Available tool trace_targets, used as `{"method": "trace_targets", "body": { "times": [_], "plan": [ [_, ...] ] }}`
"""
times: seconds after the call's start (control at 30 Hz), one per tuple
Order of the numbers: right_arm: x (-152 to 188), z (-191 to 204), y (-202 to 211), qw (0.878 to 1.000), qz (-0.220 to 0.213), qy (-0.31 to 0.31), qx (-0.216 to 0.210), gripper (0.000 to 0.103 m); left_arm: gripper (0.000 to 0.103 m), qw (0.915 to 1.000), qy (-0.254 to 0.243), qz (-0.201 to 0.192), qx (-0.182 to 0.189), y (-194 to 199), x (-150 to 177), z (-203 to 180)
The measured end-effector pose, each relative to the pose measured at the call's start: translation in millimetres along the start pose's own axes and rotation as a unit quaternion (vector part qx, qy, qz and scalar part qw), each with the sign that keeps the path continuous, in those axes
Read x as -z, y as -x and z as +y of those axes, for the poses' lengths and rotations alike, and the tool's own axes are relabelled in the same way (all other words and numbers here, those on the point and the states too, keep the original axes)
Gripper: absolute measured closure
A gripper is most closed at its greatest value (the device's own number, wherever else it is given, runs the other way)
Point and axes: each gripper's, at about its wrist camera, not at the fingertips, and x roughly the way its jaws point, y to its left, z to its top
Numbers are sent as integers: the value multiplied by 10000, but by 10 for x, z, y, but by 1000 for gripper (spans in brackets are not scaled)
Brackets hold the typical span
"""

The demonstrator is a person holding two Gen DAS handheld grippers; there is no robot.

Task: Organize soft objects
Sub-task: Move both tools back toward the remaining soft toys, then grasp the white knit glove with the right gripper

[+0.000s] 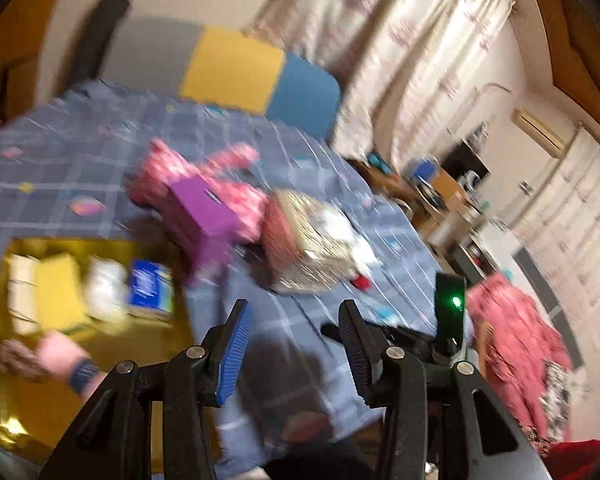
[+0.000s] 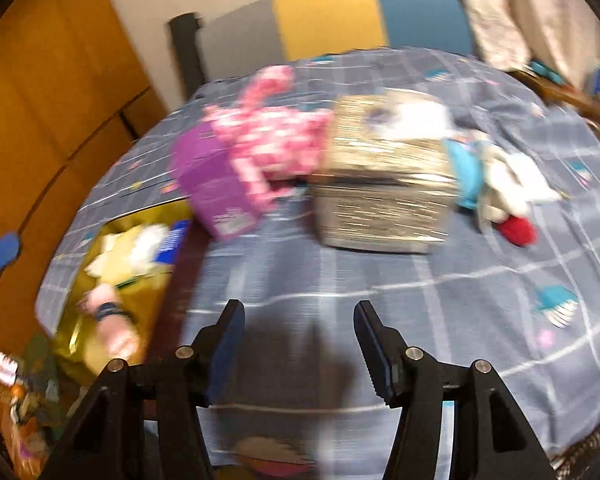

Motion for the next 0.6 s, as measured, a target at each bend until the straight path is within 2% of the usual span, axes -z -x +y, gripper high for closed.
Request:
{"method": "trace_targets", "body": {
  "times": [0.1,0.23,0.4,0.6],
  "plan": [
    [29,-454,-1,9989,-1,-402,230,45,57,9990,21,412,161,-326,22,-137],
    [26,-915,-22,9961,-72,-711,521,45,57,9974,-26,691,202,-611,92,-277],
    [-102,-1428,-34,9919,-247,-981,773,45,57,9962,-43,795,344,-854,162,-455],
    [-320,-1810,-102,9883,-378,-1087,997,45,57,9945,-222,889,510,-1090,226,-752]
  ]
}}
